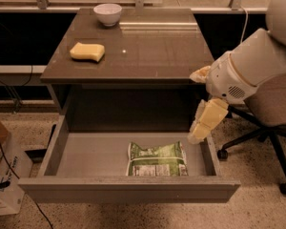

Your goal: Pick green jalapeno chip bag from top drawer and place on counter

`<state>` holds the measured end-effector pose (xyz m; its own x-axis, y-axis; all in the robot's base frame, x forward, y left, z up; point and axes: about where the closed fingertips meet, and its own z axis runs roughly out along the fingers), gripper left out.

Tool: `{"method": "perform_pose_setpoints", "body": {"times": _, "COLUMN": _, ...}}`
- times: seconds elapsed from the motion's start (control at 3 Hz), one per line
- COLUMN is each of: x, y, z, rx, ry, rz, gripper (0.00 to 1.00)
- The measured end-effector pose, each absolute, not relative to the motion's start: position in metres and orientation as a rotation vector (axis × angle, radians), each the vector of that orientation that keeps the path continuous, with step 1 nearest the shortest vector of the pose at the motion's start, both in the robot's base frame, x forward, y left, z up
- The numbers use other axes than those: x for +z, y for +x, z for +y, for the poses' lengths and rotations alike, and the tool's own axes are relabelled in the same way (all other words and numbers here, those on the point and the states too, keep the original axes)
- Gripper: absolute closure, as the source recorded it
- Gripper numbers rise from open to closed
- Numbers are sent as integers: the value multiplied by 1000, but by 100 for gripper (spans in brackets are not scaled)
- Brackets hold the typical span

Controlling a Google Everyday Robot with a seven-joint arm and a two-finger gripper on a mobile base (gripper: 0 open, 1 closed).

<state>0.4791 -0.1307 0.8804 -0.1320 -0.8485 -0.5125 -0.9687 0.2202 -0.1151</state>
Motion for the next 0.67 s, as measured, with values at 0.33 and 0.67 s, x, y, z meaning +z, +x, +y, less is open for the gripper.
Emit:
{"method": "perform_pose_setpoints", "body": {"times": 0.33, "x": 831, "y": 498, "z": -98, "rx": 485, "ry": -1680, "rz": 2005, "gripper": 0}}
{"method": "perform_pose_setpoints", "body": {"times": 0.67, "x": 789, "y": 507, "z": -81, "rx": 566, "ry": -1705, "rz": 2021, "gripper": 0}}
